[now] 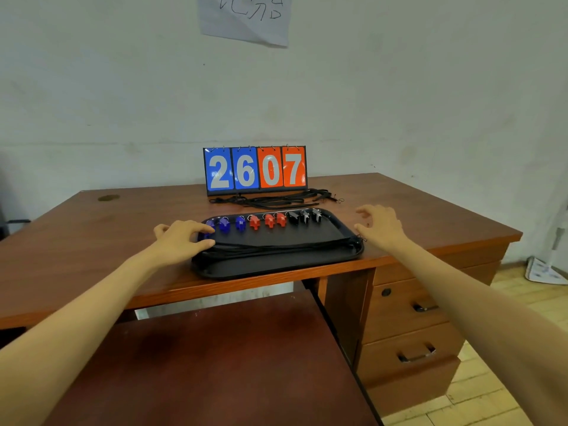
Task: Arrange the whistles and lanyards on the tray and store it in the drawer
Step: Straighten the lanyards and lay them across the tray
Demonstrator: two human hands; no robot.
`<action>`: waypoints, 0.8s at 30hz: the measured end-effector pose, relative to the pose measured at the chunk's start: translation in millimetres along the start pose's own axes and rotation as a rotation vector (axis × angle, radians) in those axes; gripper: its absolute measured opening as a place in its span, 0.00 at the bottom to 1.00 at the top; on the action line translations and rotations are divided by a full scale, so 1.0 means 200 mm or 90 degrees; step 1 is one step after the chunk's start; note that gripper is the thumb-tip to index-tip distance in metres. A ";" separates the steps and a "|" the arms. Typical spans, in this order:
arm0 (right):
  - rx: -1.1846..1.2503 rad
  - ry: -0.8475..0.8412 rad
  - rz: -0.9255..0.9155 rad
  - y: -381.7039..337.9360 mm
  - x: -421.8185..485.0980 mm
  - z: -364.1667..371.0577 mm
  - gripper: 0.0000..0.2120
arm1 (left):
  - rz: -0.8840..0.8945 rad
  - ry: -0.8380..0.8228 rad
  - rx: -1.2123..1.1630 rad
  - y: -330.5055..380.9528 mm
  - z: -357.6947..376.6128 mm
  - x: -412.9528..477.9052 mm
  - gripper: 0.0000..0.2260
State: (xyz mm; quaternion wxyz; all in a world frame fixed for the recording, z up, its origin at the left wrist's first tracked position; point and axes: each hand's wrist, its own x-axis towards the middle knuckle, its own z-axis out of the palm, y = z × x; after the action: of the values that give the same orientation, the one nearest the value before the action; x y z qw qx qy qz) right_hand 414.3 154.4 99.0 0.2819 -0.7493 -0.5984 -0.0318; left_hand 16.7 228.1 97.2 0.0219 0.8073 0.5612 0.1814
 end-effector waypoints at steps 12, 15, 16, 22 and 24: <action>-0.245 -0.177 -0.137 -0.08 -0.02 0.04 0.14 | 0.061 -0.056 0.044 0.01 0.00 -0.05 0.10; -0.244 -0.175 -0.124 -0.07 -0.01 0.04 0.14 | 0.062 -0.056 0.048 0.02 0.00 -0.07 0.09; -0.237 -0.180 -0.119 -0.06 -0.01 0.05 0.14 | 0.062 -0.056 0.051 0.02 -0.01 -0.07 0.10; -0.158 -0.155 -0.138 -0.09 0.00 0.04 0.15 | 0.089 -0.012 0.124 0.11 -0.02 -0.05 0.19; -0.136 -0.137 -0.150 -0.11 0.02 0.03 0.14 | 0.110 -0.007 0.121 0.19 -0.03 -0.01 0.18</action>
State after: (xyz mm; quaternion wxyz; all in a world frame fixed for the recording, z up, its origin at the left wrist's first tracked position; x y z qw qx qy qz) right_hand 394.0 164.0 104.8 0.1297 -0.6990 -0.7016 -0.0475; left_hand 48.2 210.8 110.4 -0.0673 0.8520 0.5040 0.1246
